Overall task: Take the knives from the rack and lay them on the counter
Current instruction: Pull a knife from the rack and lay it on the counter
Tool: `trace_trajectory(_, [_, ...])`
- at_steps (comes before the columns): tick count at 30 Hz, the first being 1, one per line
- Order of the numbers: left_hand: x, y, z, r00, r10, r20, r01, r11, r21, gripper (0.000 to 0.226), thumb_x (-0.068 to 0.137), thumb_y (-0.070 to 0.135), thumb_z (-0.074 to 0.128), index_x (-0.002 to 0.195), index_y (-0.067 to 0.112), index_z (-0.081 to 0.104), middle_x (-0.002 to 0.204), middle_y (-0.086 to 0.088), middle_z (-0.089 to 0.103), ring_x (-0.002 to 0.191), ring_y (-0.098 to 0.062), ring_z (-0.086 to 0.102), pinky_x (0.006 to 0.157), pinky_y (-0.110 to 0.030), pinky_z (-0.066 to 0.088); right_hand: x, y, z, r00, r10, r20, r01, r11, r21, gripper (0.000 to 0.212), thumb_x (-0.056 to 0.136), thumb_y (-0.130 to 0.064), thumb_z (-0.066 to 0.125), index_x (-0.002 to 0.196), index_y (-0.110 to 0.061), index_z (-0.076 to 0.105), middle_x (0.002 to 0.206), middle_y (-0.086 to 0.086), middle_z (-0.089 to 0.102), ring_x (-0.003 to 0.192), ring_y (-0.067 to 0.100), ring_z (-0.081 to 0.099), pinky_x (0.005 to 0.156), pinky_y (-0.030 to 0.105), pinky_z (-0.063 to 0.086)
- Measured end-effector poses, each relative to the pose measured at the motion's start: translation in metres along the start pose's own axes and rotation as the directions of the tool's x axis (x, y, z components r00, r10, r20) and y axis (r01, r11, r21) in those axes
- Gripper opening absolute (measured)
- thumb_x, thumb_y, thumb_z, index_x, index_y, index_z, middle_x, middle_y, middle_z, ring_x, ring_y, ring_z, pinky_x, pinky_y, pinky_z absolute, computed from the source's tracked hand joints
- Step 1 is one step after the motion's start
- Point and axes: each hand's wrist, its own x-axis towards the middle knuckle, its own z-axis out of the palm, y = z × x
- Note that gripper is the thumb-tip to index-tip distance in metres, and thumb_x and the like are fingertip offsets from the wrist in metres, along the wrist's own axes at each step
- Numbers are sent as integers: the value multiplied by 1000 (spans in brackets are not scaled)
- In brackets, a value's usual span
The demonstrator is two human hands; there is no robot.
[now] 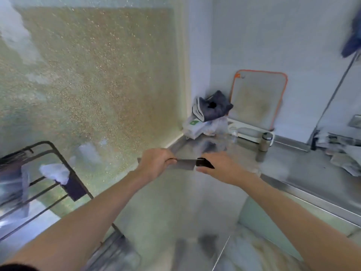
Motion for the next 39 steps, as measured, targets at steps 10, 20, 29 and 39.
trace_trajectory(10, [92, 13, 137, 996, -73, 46, 79, 985, -155, 31, 89, 25, 51, 119, 16, 55, 120, -2, 59, 115, -23, 54, 84, -33, 43, 63, 121, 92, 987, 156, 27, -158, 984, 81, 28, 91, -40, 45, 107, -18, 54, 99, 6, 64, 95, 29, 57, 79, 38, 38])
trace_trajectory(20, [141, -23, 264, 726, -501, 472, 661, 699, -274, 63, 85, 34, 58, 140, 21, 31, 154, -4, 24, 138, -22, 30, 112, -33, 28, 178, 211, 166, 828, 561, -14, -559, 826, 74, 28, 91, -22, 49, 117, -12, 51, 113, 17, 55, 104, 35, 48, 92, 40, 34])
trace_trajectory(29, [185, -38, 323, 641, -526, 558, 697, 704, -137, 95, 77, 55, 59, 146, 31, -2, 158, 1, -14, 146, -26, -11, 119, -48, 4, 242, 231, 199, 829, 559, -24, -557, 829, 57, 30, 81, -21, 64, 108, -11, 56, 114, 14, 57, 110, 33, 46, 93, 40, 33])
trace_trajectory(39, [180, -43, 336, 602, -482, 637, 666, 743, -68, 91, 81, 58, 50, 145, 31, -8, 157, -1, -19, 145, -27, -15, 118, -51, 7, 277, 222, 223, 831, 556, -3, -554, 829, 80, 29, 82, -25, 63, 106, -12, 53, 113, 13, 55, 108, 31, 45, 89, 38, 34])
